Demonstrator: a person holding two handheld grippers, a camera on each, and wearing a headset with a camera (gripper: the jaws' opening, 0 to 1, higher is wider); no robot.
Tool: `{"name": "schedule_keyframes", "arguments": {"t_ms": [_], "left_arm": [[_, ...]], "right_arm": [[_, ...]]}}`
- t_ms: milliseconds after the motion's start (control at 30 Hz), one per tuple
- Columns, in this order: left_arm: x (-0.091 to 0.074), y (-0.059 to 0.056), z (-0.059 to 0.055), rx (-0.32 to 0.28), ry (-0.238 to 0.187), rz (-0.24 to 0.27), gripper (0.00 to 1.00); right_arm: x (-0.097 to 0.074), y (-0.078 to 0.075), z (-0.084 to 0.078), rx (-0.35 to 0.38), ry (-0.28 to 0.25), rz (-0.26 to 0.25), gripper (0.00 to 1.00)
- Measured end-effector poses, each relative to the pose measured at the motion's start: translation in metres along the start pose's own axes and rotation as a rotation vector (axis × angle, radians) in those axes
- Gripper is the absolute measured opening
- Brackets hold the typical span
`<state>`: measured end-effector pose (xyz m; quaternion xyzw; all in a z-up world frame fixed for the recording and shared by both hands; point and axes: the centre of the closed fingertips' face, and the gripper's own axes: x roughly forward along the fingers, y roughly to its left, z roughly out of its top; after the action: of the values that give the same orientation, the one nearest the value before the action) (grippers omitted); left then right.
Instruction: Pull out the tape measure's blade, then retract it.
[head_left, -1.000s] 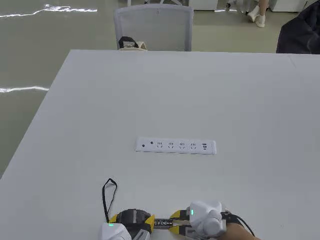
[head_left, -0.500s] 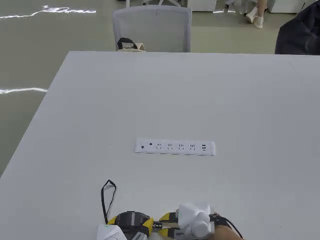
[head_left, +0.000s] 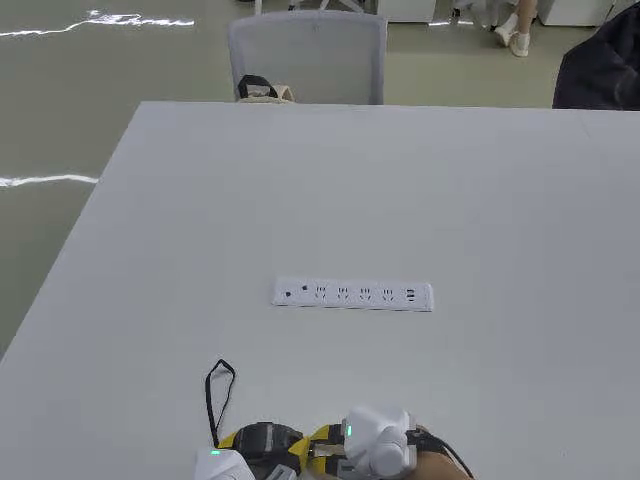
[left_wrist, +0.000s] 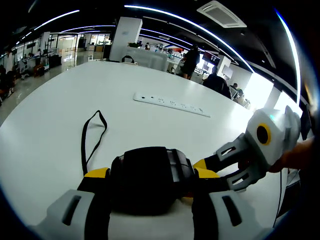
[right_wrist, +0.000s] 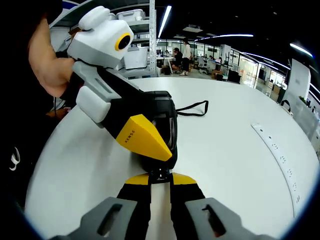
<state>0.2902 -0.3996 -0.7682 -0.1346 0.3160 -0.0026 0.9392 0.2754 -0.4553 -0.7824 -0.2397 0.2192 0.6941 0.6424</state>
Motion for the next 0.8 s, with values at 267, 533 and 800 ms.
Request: {"name": "schedule_keyframes", "arguments": {"t_ms": [267, 533, 800], "left_arm": [[-0.0007, -0.0017, 0.0004, 0.001, 0.005, -0.010, 0.63], [-0.0030, -0.0037, 0.0005, 0.011, 0.016, -0.022, 0.63], [-0.0074, -0.0068, 0.0035, 0.095, 0.026, -0.060, 0.62]], "right_arm": [[0.0015, 0.0001, 0.0013, -0.005, -0.002, 0.000, 0.12], [0.0012, -0.0002, 0.0005, 0.011, 0.012, -0.014, 0.14], [-0.0032, -0.0028, 0.0037, 0.035, 0.021, -0.064, 0.19]]}}
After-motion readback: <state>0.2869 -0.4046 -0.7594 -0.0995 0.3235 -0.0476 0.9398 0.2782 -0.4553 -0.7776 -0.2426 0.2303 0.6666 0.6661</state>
